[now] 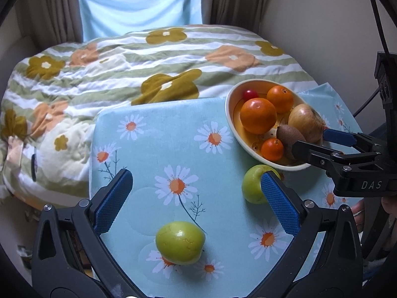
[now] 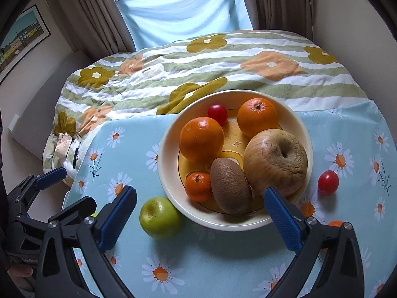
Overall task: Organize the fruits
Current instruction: 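Lower the kiwi into the duck bowl with the right tool and release, then withdraw both tools from the bowl toward the remaining fruit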
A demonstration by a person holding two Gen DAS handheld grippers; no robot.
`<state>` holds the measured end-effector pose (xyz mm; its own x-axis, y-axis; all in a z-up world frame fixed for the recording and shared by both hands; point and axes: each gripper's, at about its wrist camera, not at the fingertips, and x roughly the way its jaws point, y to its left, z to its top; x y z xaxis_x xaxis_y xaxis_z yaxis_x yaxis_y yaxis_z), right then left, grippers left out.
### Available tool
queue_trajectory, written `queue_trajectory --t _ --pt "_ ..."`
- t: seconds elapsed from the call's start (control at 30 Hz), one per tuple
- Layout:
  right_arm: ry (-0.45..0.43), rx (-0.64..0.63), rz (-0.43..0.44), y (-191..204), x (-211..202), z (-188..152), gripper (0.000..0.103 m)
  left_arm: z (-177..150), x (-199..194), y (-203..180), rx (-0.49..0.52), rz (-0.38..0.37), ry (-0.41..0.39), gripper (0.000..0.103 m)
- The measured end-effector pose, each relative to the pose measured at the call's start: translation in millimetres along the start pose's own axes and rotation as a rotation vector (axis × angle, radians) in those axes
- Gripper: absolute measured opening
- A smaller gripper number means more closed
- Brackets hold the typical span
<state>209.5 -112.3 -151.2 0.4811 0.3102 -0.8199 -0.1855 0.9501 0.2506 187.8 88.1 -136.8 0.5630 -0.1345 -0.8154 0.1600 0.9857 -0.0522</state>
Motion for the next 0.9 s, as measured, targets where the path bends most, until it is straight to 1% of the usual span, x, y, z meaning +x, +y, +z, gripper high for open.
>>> queue_trajectory --t 0.3,0.5,0.67,0.83,0.9 --pt "-0.043 -0.028 -0.014 7 -28 5 0.102 7 -29 -2 0.02 0.011 -0.054 0.103" --pt "-0.071 -0.053 -0.01 7 -53 5 0.102 6 -55 -10 0.006 0.03 -0.098 0.103" --pt "-0.105 -0.077 -0.009 3 -79 1 0.102 -3 -80 -20 -0.023 0.052 -0.132 0.103" --pt "-0.137 -0.103 -0.019 -5 -107 -13 0.102 -20 -102 -32 -0.065 0.072 -0.155 0.103" --pt "-0.145 -0.113 -0.035 -10 -117 -20 0.102 -29 -107 -39 -0.075 0.083 -0.162 0.103"
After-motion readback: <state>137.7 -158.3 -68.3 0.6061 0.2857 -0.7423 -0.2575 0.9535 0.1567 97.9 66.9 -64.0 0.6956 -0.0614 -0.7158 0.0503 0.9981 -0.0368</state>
